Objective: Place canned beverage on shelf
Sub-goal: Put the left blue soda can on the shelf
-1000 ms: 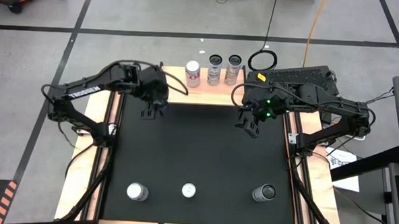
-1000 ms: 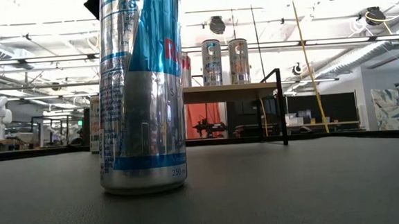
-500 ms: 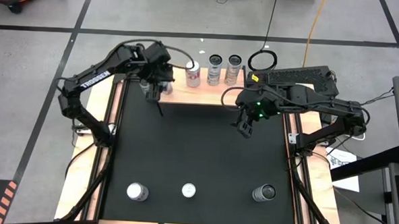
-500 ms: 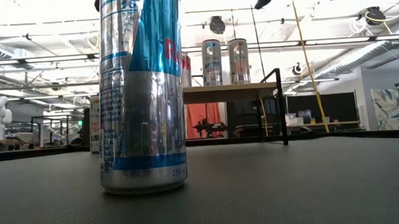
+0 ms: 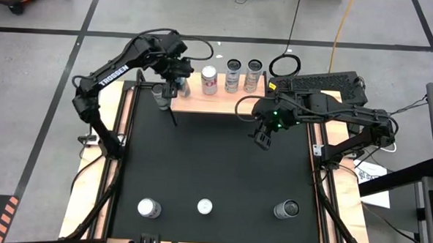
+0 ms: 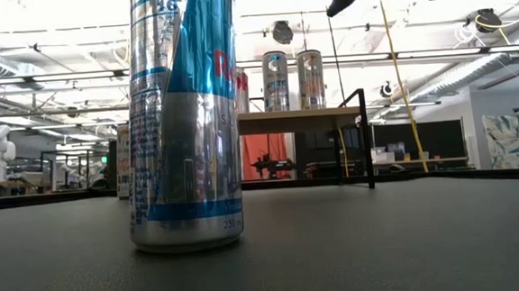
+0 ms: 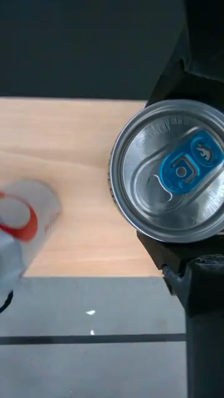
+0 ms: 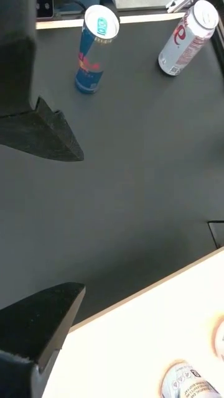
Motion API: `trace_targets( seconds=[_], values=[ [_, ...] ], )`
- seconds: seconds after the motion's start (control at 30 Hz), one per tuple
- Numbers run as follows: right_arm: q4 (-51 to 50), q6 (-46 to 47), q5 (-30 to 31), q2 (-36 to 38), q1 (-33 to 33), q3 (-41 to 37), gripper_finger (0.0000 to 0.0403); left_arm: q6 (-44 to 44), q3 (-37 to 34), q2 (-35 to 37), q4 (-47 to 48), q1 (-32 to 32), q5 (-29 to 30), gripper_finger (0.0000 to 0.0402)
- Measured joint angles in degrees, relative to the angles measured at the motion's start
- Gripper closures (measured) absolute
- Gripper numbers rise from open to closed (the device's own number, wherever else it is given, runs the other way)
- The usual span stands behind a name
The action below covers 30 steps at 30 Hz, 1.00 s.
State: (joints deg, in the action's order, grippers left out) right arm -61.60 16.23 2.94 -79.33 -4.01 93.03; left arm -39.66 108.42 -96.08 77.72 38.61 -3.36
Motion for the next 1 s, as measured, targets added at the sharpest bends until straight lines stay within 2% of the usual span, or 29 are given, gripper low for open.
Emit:
trace_targets(
  seconds=[0.3, 1.0],
  values=[
    [0.1, 0.0, 0.0, 0.0, 0.0, 0.0, 0.0087, -2.8, 2.3, -1.0, -1.4, 2.3, -3.8, 0.0173],
    [0.0, 0.0, 0.0, 0.0, 0.0, 0.0, 0.0087, -3.1, 2.5, -4.3, -2.2, 5.0, -3.8, 0.0173]
  ],
)
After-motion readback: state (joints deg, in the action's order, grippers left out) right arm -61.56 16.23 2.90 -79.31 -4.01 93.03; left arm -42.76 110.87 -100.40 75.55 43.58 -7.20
